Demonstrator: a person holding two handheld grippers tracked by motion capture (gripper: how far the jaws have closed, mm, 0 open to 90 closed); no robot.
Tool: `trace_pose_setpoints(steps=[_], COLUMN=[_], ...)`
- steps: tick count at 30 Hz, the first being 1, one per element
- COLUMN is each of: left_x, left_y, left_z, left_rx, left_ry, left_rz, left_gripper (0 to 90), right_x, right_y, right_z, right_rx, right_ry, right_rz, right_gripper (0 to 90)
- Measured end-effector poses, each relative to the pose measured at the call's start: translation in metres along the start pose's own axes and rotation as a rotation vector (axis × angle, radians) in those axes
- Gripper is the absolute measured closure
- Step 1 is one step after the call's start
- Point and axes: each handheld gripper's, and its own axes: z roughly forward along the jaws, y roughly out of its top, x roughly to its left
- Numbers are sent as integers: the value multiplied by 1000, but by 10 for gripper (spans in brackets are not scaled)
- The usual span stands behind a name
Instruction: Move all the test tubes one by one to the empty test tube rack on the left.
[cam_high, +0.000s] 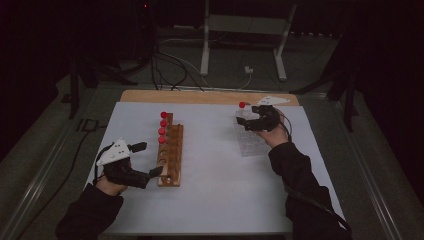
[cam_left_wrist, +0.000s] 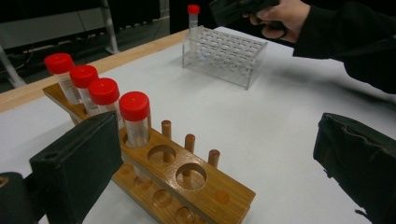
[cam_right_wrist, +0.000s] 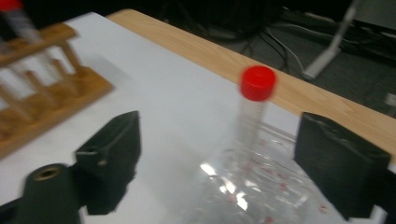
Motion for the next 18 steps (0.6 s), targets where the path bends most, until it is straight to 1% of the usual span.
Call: trace_pose_setpoints(steps=[1, 3, 4, 6, 7, 8, 10, 11, 12, 13, 14, 17, 18], left_x=[0, 0, 0, 0, 0, 0, -1, -1, -1, -1, -1, -1, -1], left_y=[0, 0, 0, 0, 0, 0, 0, 0, 0, -1, -1, 0, 0], left_z=[0, 0, 0, 0, 0, 0, 0, 1, 1, 1, 1, 0, 0], left_rx=[1, 0, 0, -1, -2, -1, 1, 1, 2, 3, 1, -1, 0], left_ry=[0, 0, 2, 2, 2, 1, 2, -1, 1, 1, -1, -1, 2], left_rz=[0, -1, 2, 1, 4, 3, 2, 2, 4, 6, 4, 5, 5], left_gripper=[19, 19, 19, 19, 19, 19, 19, 19, 19, 19, 19, 19, 19], right_x=[-2, -5, -6, -8, -8, -9, -11, -12, -13, -14, -15, -16, -17], right_y=[-1, -1, -1, -1, 0, 1, 3, 4, 5, 6, 7, 8, 8], right_z=[2, 5, 7, 11, 12, 14, 17, 19, 20, 21, 23, 29, 30], right_rx=[5, 19, 30, 45, 53, 59, 65, 75, 80, 83, 92, 122, 128], right_ry=[2, -15, -15, -30, -28, -38, -36, -50, -51, -46, -53, -56, -47], right_rz=[1, -10, -16, -37, -39, -42, -45, -43, -43, -40, -41, -39, -36], right_gripper=[219, 245, 276, 330, 351, 389, 443, 460, 498, 512, 523, 564, 596])
